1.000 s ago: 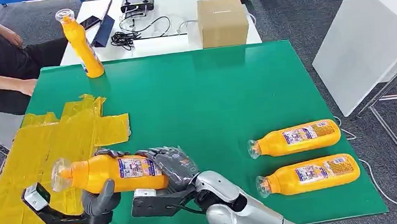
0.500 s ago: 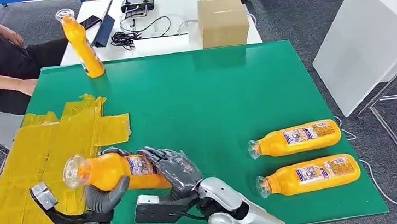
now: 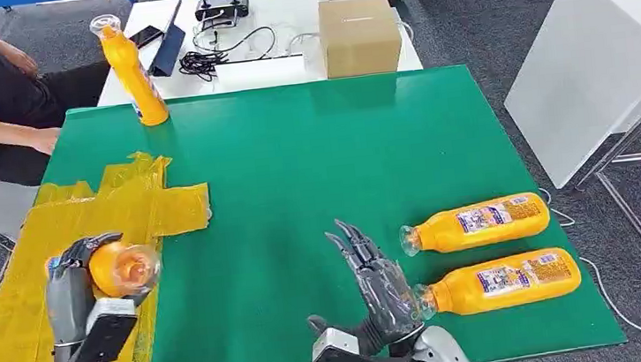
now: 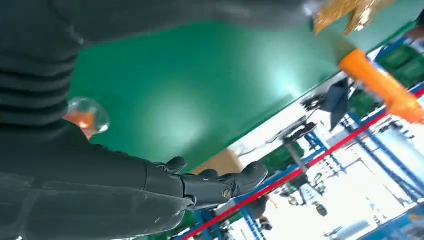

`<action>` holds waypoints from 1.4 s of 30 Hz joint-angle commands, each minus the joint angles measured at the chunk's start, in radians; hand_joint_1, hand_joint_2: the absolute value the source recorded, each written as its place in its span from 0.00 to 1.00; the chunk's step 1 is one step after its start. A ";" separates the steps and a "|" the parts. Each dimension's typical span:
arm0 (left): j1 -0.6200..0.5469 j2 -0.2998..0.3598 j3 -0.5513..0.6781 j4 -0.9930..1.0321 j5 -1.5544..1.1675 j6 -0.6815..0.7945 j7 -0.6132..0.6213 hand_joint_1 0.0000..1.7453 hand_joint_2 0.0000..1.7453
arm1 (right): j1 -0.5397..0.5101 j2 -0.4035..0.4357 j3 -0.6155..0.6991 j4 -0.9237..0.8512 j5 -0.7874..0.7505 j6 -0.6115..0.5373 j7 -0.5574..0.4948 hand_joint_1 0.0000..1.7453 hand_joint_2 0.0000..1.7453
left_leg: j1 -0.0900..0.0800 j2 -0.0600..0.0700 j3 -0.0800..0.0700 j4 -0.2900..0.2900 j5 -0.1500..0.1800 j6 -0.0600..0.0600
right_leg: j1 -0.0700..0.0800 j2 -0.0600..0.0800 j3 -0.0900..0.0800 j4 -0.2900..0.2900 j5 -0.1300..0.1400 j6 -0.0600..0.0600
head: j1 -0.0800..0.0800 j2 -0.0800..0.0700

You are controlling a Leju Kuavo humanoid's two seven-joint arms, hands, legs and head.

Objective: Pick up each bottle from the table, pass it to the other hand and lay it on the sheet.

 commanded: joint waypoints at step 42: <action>0.070 -0.018 0.087 0.320 0.151 -0.324 0.083 0.00 0.00 | 0.340 -0.317 -0.146 -0.322 0.332 -0.062 0.369 0.00 1.00 | 0.000 0.001 0.005 0.000 -0.003 0.000 | -0.001 0.000 0.006 -0.002 -0.002 0.001 | 0.000 0.000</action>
